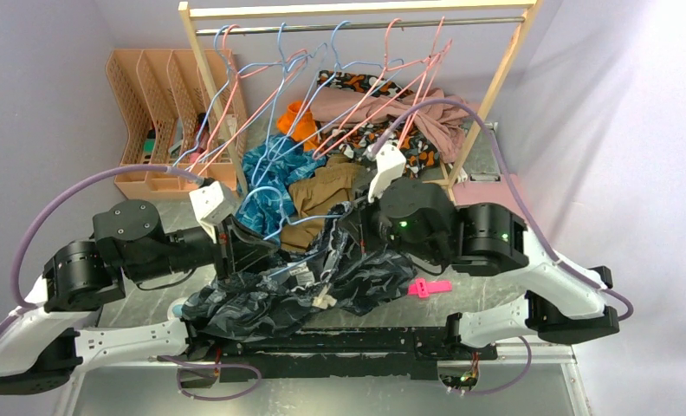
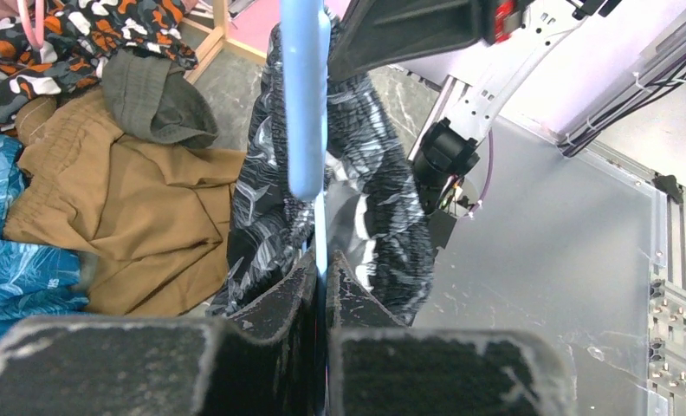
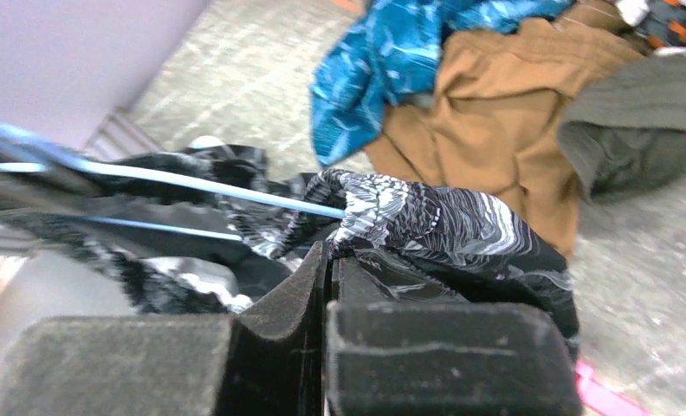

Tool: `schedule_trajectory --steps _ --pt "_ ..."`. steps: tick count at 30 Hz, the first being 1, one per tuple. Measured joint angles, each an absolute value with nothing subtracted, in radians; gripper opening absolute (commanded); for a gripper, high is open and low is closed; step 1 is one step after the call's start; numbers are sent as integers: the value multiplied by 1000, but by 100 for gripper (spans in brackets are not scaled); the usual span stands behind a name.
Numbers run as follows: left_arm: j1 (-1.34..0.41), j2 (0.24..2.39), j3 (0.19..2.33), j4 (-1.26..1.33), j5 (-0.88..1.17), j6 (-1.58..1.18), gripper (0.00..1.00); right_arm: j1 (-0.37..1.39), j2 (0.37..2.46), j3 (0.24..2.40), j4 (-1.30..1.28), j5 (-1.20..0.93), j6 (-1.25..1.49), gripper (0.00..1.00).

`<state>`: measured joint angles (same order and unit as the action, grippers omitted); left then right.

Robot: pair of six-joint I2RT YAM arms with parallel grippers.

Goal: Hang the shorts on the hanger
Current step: Hang the shorts on the hanger.

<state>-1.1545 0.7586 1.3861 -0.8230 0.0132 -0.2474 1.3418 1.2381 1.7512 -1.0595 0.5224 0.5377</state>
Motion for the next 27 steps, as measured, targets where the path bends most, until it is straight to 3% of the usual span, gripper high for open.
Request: schedule_trajectory --steps 6,14,15,19,23,27 --pt "-1155 789 1386 -788 34 -231 7 1342 1242 1876 -1022 380 509 0" --pt "-1155 820 1386 -762 63 -212 7 1342 1216 1794 -944 256 501 0" --pt "-1155 820 1387 -762 65 -210 7 1342 1215 1782 -949 255 505 4" --pt "-1155 804 1399 -763 69 -202 7 1342 1207 1761 -976 261 521 42" --pt "-1155 769 1409 -757 81 -201 7 1342 1194 1772 -1008 244 521 57" --pt "-1155 745 1420 -751 105 -197 7 1342 1208 1840 -1044 198 496 60"
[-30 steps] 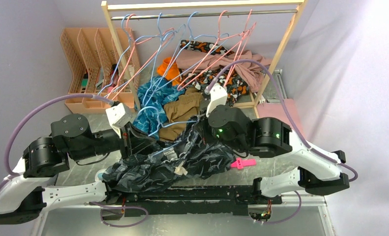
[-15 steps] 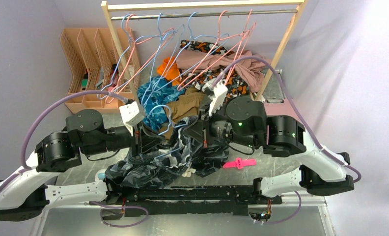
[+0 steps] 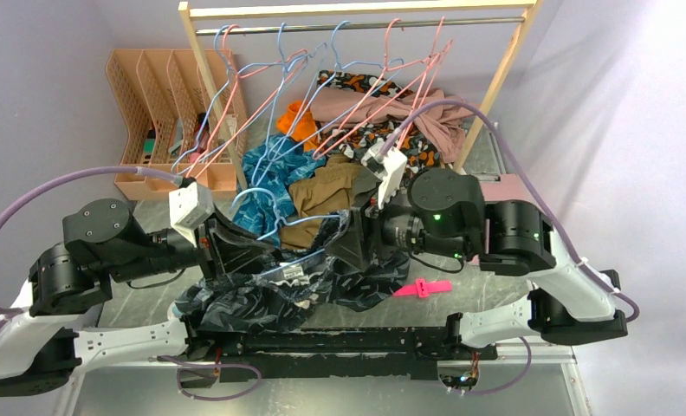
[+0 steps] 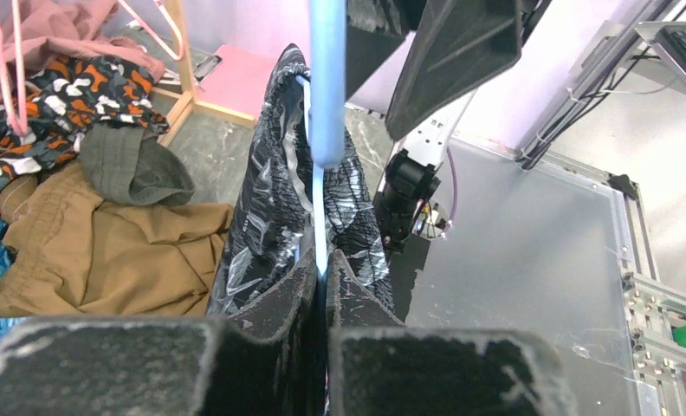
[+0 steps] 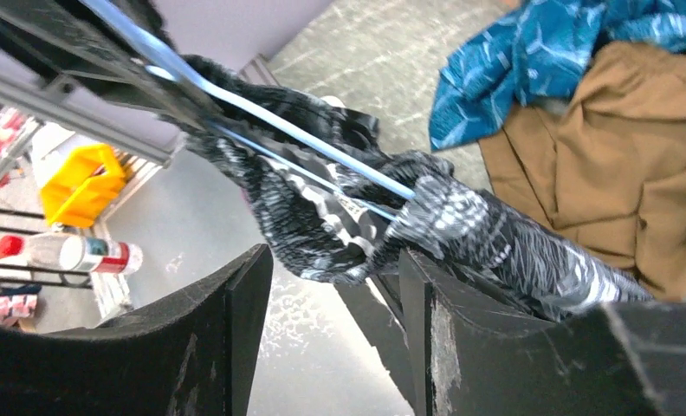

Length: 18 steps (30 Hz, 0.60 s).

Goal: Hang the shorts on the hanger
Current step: Hang the shorts on the hanger.

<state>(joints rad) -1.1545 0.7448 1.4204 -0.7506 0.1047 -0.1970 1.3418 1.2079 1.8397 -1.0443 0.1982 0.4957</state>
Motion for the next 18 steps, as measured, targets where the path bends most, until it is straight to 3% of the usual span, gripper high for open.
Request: schedule_trajectory --steps 7,18 --pt "-1155 786 1471 -778 178 -171 7 1342 1219 1995 -1058 76 377 60" --pt "-1155 851 1494 -830 375 -135 7 1342 1190 1905 -943 -102 179 60"
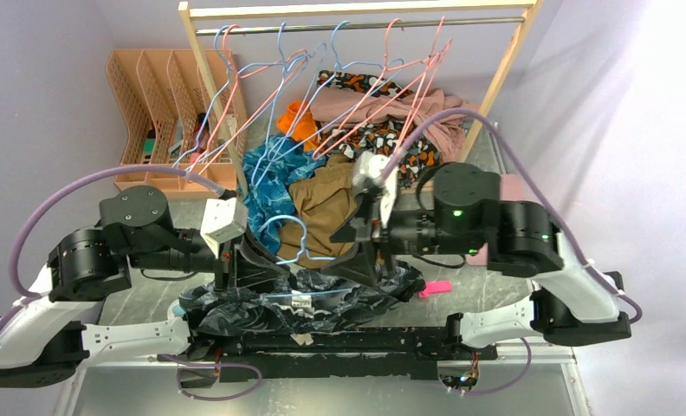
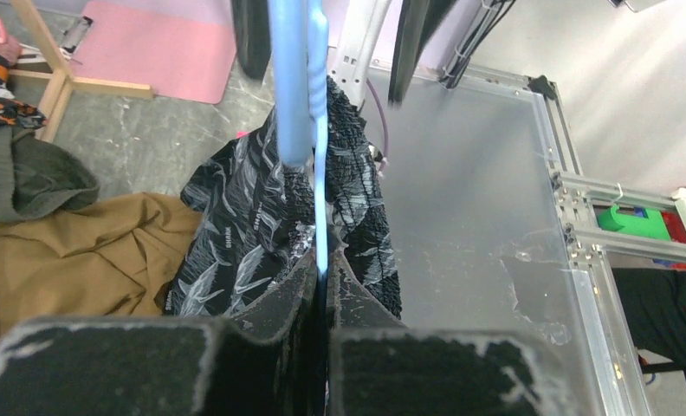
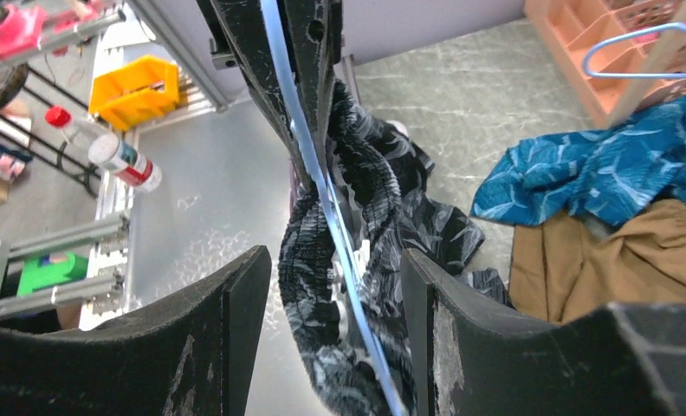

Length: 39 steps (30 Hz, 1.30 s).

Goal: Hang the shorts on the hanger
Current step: Hang the shorts on the hanger.

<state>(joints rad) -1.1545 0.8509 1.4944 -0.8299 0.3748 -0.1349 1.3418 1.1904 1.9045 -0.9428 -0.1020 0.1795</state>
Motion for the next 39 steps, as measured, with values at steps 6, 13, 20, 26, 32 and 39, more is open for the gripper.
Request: schedule_trajectory --steps 6,13,20,26,32,39 --pt "-1155 888 1497 -835 408 -119 7 1342 1230 1806 -867 -186 146 51" --pt "-1155 918 1520 -836 416 -103 7 1342 1219 1757 -791 -211 141 10" --pt "-1153 921 1559 -839 416 -88 100 1345 1216 1758 -801 -207 136 0" --pt "-1153 892 1720 -833 403 -102 99 1342 1260 2020 -931 -212 123 0" --pt "-1153 799 1928 -759 357 -96 99 1342 1274 2331 -935 -311 118 0" --pt "-1153 733 1993 -719 308 -89 99 1342 1251 2360 -945 -246 91 0"
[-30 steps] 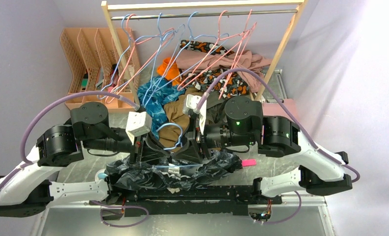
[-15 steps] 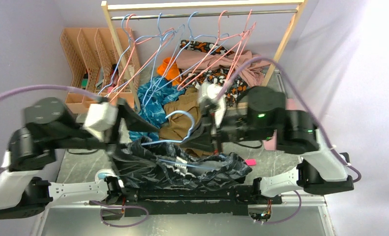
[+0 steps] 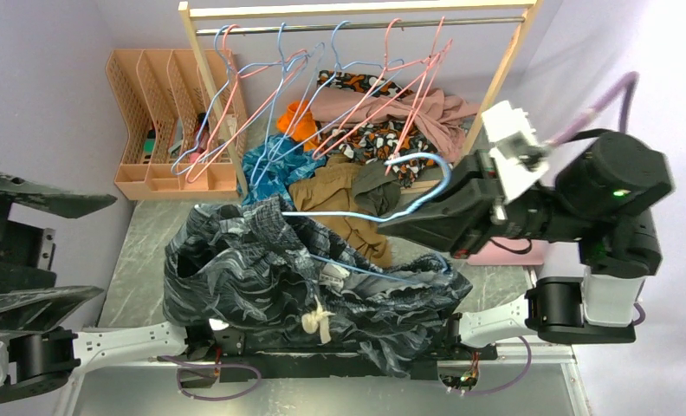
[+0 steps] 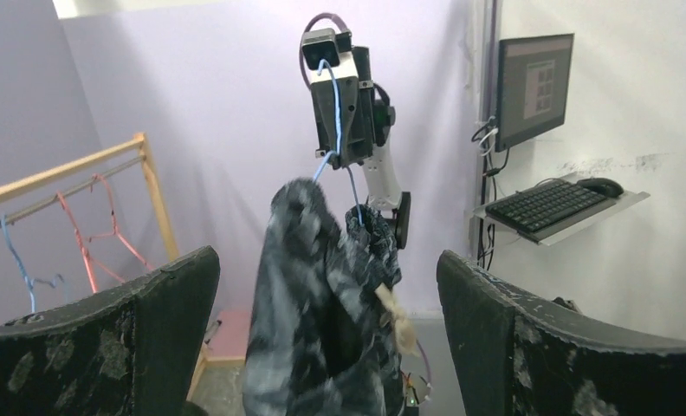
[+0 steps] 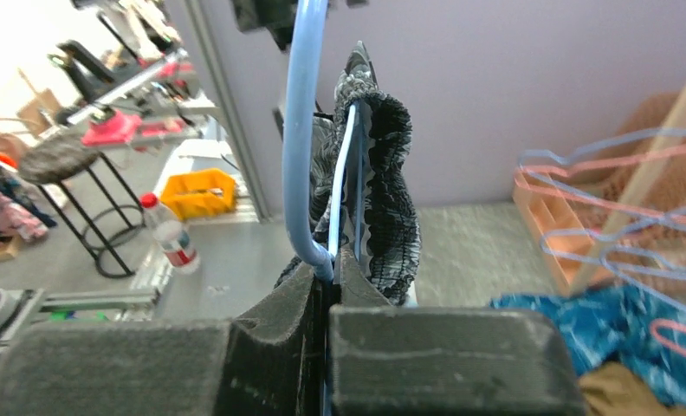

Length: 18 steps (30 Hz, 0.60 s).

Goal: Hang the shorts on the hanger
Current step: Hang the shorts on the hanger.

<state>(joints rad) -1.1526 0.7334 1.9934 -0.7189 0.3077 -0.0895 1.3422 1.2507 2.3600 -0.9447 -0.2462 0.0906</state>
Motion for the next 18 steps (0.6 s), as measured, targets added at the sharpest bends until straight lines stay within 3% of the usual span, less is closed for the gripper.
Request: schedule_trajectory --steps 10,18 --pt "-1153 739 1894 -739 247 -89 99 1342 1378 2274 -1069 -162 69 0" --pt "-1153 743 1872 -760 244 -89 99 1341 1345 2289 -981 -429 128 0"
